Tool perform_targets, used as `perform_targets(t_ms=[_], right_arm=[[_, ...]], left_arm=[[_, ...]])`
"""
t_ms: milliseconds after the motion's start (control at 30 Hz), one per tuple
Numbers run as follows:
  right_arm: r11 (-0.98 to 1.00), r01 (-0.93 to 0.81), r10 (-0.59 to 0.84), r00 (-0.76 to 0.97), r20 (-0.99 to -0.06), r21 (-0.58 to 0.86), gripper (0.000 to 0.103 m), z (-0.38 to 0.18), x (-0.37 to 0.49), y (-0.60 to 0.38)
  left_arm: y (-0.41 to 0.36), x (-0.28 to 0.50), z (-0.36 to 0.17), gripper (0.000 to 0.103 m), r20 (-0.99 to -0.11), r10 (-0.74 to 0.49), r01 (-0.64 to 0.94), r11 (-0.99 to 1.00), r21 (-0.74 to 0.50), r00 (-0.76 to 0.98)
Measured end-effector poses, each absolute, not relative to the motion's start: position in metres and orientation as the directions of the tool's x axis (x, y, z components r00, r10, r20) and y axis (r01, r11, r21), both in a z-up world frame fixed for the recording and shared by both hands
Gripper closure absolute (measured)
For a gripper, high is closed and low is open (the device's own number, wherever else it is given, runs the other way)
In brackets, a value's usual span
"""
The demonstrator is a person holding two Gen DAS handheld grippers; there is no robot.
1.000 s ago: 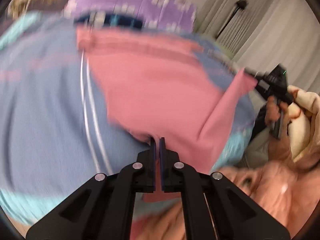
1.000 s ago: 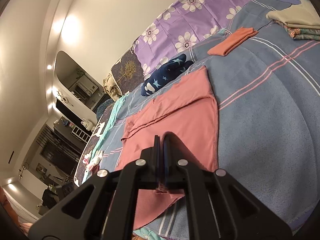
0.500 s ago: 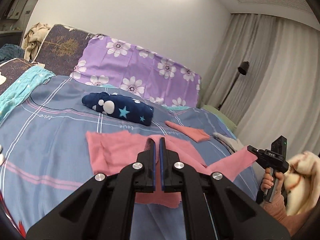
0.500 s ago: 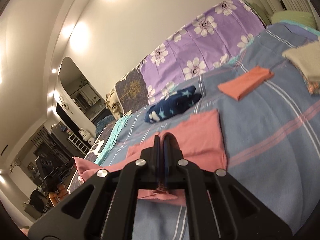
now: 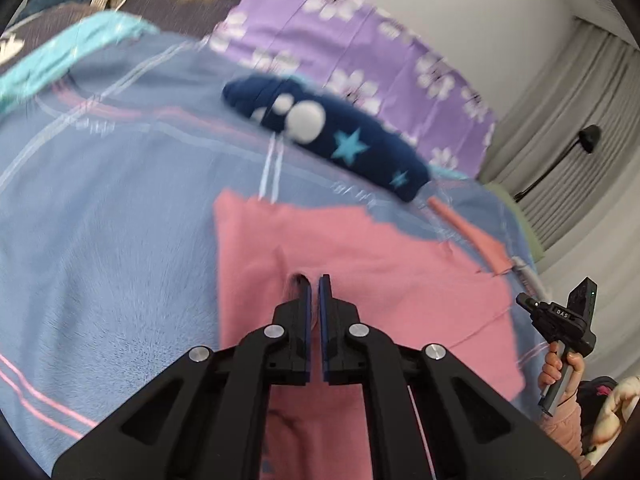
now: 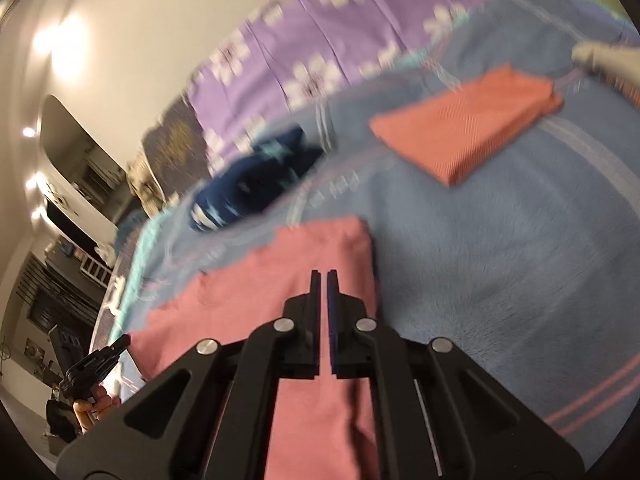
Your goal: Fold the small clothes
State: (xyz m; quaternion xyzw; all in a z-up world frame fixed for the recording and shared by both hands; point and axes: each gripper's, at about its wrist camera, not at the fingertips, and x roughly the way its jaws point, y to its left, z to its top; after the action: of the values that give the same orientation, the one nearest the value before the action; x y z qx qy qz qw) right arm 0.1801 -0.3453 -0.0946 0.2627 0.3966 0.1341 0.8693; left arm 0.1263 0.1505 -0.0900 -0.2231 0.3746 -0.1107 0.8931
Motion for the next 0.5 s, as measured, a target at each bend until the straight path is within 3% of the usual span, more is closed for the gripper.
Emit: perform_targets(t_ms=[133,200,267,333,500], right_arm=[[0.813,-0.019,0.465,0.622,-0.630,0.581,0.097,-0.111,0.180,-0.351],[0.813,-0.027,0.468,0.624,-0.625,0.581,0.093,-0.109,0.175,-0.354],[0.817,-0.033,0.463,0.632,-0.621,0.575,0.085,-0.104,0.172,-0.356],[0.819,-0.037,0.460,0.637,-0.618,0.572,0.070,-0.100,0.173,-0.357],[0.842,-0.039,0.437,0.633,-0.639,0.538,0.063,-0.100,0.182,-0.350]], left_arm=[[0.158,0.124,-0.094,0.094,-0.580,-0.420,0.055,0.839,-0.542,0.698],[0.158,0.116,-0.088,0.071,-0.569,-0.422,0.068,0.840,-0.539,0.706],[0.155,0.108,-0.081,0.063,-0.560,-0.421,0.083,0.844,-0.529,0.714],[0.146,0.100,-0.077,0.063,-0.568,-0.430,0.119,0.857,-0.501,0.702],[0.112,0.092,-0.088,0.063,-0.694,-0.344,0.161,0.935,-0.317,0.632]])
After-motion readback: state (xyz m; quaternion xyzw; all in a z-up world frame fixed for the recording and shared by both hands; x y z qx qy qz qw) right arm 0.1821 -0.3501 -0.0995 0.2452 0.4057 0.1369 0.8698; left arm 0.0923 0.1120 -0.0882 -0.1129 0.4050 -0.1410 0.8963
